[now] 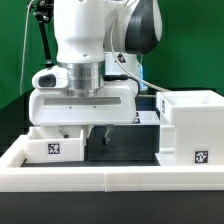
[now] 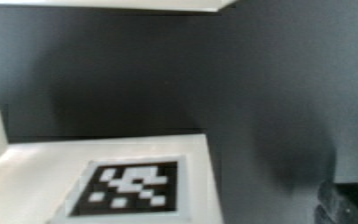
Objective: Assemble drawer
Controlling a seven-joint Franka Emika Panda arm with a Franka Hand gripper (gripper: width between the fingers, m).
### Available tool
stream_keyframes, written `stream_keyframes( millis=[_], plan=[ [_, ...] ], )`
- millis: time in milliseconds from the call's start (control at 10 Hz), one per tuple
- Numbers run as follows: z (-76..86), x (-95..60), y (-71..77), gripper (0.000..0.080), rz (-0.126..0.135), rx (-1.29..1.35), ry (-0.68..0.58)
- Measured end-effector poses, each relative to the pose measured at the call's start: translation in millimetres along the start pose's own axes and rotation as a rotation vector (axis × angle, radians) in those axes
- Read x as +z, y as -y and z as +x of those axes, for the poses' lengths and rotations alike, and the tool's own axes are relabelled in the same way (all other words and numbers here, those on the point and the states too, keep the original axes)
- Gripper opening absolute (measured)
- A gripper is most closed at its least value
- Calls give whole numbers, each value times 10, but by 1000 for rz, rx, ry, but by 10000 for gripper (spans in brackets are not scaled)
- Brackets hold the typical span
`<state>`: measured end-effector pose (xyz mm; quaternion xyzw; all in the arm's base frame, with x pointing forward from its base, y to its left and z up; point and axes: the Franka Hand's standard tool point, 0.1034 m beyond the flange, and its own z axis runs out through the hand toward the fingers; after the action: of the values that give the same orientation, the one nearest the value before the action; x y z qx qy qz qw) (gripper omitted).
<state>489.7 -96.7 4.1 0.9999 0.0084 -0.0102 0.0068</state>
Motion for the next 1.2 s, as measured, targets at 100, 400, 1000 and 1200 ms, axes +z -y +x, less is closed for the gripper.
stream_keyframes(
  millis=[100, 400, 1000, 1200],
  plan=[
    [6, -2, -2, 619, -3, -4, -7],
    [7, -2, -3, 427, -3, -4, -8],
    [7, -2, -3, 41, -3, -4, -8],
    [7, -2, -3, 41, -3, -4, -8]
  ],
)
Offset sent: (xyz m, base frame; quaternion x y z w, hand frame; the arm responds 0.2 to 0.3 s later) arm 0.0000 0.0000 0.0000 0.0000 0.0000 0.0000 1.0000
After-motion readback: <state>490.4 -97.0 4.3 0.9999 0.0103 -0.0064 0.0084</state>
